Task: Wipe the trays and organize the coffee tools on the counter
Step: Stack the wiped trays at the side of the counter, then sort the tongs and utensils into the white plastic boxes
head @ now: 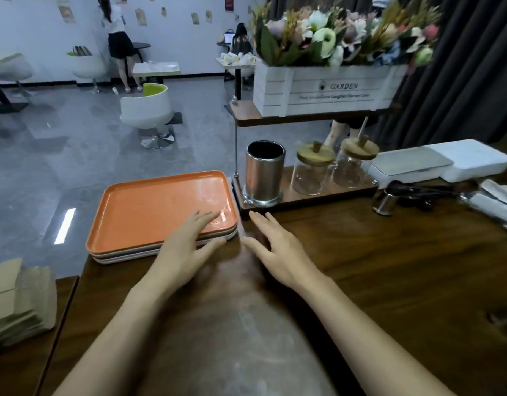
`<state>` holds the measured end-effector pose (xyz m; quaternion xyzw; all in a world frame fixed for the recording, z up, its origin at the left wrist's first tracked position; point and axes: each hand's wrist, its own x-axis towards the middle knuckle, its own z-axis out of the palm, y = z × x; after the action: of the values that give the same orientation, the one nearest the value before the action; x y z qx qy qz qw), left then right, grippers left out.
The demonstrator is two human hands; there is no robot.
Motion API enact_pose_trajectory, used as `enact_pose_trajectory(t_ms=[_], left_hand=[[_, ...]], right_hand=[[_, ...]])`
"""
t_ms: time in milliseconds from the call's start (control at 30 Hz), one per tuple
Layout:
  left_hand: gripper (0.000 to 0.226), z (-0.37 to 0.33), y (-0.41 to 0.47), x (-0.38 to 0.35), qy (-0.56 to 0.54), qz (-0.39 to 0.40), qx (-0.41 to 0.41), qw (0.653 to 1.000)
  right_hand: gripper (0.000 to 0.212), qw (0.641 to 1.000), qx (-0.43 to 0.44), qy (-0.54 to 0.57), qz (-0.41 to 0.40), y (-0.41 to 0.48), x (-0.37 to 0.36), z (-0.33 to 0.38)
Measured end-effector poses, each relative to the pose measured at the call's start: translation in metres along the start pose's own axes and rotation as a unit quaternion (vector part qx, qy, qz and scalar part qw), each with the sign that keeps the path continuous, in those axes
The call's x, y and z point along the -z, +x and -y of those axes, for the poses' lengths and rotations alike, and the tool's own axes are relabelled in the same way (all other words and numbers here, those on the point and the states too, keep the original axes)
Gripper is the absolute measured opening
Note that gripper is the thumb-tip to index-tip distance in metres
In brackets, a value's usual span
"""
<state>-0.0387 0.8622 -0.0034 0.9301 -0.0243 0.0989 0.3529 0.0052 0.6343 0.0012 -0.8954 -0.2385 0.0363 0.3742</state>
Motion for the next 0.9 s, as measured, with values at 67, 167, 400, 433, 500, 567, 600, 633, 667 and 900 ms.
enact_pose_trajectory(t_ms=[67, 167, 400, 433, 500, 567, 600, 633, 667, 900], left_hand=[[0.061, -0.021, -0.005, -0.013, -0.017, 0.007, -0.010, 1.000], [0.070, -0.059, -0.010, -0.036, -0.038, 0.036, -0.022, 0.998], [0.081, -0.168, -0.009, -0.106, -0.071, 0.083, -0.017, 0.994], [0.081, -0.185, -0.009, -0.118, -0.074, 0.085, -0.014, 0.994], [0.078, -0.213, -0.008, -0.142, -0.084, 0.091, -0.005, 0.992], [0.078, -0.244, -0.007, -0.168, -0.093, 0.097, -0.002, 0.991], [0.078, -0.258, -0.005, -0.180, -0.096, 0.096, -0.006, 0.991], [0.078, -0.272, -0.003, -0.192, -0.100, 0.094, -0.009, 0.991], [0.078, -0.283, -0.002, -0.201, -0.103, 0.091, -0.015, 0.990], [0.072, -0.345, 0.027, -0.266, -0.108, 0.088, -0.080, 0.987]], right_hand=[[0.067, 1.000, -0.018, -0.005, -0.006, -0.019, 0.022, -0.013], [0.069, 0.999, -0.038, -0.015, -0.023, -0.049, 0.057, -0.037], [0.068, 0.997, -0.052, -0.040, -0.037, -0.119, 0.150, -0.089], [0.068, 0.997, -0.053, -0.049, -0.037, -0.128, 0.165, -0.096], [0.069, 0.996, -0.051, -0.060, -0.043, -0.143, 0.195, -0.110], [0.069, 0.995, -0.048, -0.069, -0.050, -0.159, 0.228, -0.127], [0.069, 0.995, -0.050, -0.070, -0.049, -0.167, 0.243, -0.138], [0.068, 0.995, -0.054, -0.069, -0.048, -0.174, 0.258, -0.147], [0.068, 0.995, -0.060, -0.065, -0.047, -0.180, 0.270, -0.156], [0.067, 0.989, -0.106, -0.057, -0.081, -0.209, 0.327, -0.228]])
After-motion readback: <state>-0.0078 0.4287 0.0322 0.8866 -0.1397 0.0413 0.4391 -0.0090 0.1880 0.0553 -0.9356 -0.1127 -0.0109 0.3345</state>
